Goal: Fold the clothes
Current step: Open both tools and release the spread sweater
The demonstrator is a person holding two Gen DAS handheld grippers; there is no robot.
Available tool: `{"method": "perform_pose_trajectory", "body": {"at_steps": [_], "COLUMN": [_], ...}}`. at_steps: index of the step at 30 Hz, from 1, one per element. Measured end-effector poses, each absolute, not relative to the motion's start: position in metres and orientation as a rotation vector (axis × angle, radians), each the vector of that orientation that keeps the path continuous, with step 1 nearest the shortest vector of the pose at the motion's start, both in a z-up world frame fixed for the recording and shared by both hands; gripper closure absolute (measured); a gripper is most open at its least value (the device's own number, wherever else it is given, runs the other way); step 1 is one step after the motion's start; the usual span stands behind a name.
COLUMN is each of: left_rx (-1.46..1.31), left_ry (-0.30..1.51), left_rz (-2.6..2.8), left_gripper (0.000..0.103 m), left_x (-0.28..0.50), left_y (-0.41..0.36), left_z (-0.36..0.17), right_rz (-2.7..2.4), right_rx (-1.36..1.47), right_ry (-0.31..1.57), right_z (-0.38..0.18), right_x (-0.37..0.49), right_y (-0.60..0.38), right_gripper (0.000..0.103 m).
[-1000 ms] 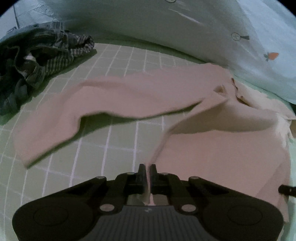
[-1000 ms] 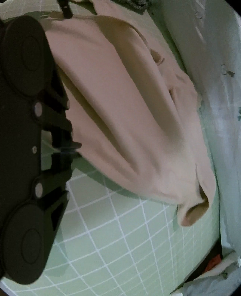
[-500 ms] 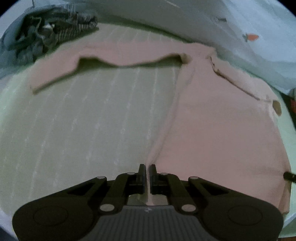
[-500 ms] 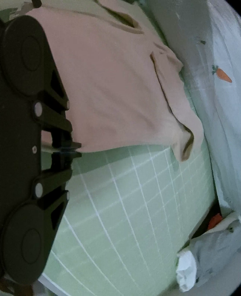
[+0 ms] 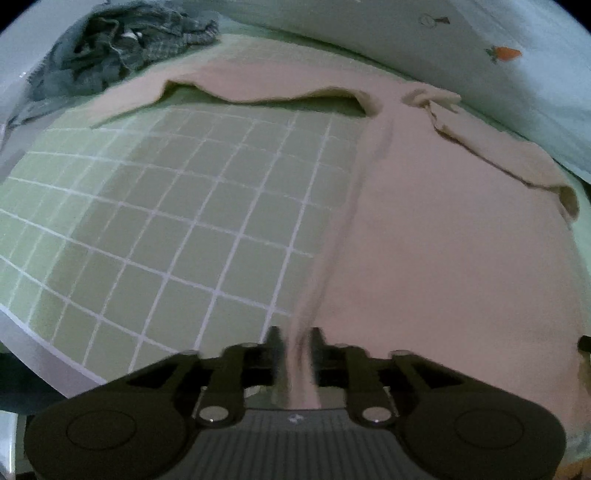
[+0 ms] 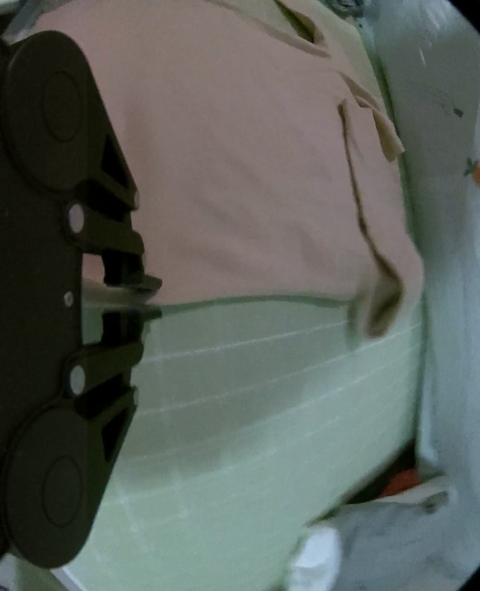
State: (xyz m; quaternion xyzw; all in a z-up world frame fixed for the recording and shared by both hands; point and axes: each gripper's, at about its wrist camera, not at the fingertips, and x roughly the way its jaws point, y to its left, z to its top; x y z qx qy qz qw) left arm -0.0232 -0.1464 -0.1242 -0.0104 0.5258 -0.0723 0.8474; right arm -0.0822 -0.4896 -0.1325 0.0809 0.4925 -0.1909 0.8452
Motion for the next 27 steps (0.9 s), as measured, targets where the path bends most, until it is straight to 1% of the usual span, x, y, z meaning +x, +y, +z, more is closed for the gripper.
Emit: {"method": "perform_pose_trajectory", "body": {"at_steps": [1,2,3,4,5,6,8,9,11,16,23,25,26,27], "left_rx": [-0.014,-0.005,0.005,0.015,0.026,0.038,0.066,0.083,0.113,0.13,0.058,0.031,0.026,0.026], "left_ry": [1.096,1.085,1.076,1.067,1.06,1.053,1.041,1.039,1.028,1.031,1.09,1.101,1.102,1.099], "left_rz": [-0.144,-0.136,-0.129,-0.123,-0.116,-0.109,-0.1,-0.098,-0.093,-0.098,-0.063,-0.048,-0.039,-0.03], "left_gripper": [0.062,0.052,0.041,0.033,0.021,0.018,0.017,0.015,0.013,0.012,0.012,0.012,0.008,0.008], "left_x": [-0.019,-0.015,-0.01,-0.005,0.002,0.01,0.027,0.036,0.052,0.098,0.157,0.166,0.169,0.17], "left_y": [-0.149,-0.151,-0.154,-0.157,-0.16,-0.162,-0.169,-0.172,-0.178,-0.199,-0.222,-0.225,-0.228,-0.23], "left_z": [-0.121,-0.119,-0.117,-0.115,-0.113,-0.111,-0.11,-0.11,-0.11,-0.116,-0.131,-0.135,-0.137,-0.137], "right_rz": [-0.404,-0.405,-0.405,-0.401,-0.396,-0.388,-0.371,-0.362,-0.347,-0.358,-0.316,-0.277,-0.252,-0.228], "right_rx": [0.151,0.139,0.13,0.115,0.101,0.085,0.053,0.038,0.007,-0.12,-0.375,-0.402,-0.404,-0.394], "right_ry": [1.024,1.005,0.986,0.971,0.955,0.941,0.912,0.897,0.877,0.845,0.833,0.824,0.827,0.83], "right_z": [-0.129,-0.126,-0.123,-0.122,-0.12,-0.12,-0.119,-0.118,-0.118,-0.121,-0.137,-0.141,-0.144,-0.145], "right_x": [-0.079,-0.074,-0.069,-0.063,-0.057,-0.049,-0.034,-0.027,-0.008,0.045,0.11,0.12,0.125,0.128], "right_y": [-0.488,-0.489,-0.49,-0.488,-0.487,-0.486,-0.483,-0.481,-0.48,-0.483,-0.485,-0.483,-0.482,-0.481], "right_gripper": [0.077,0.067,0.058,0.053,0.036,0.018,0.006,0.0,0.0,0.0,0.0,0.001,0.004,0.008]}}
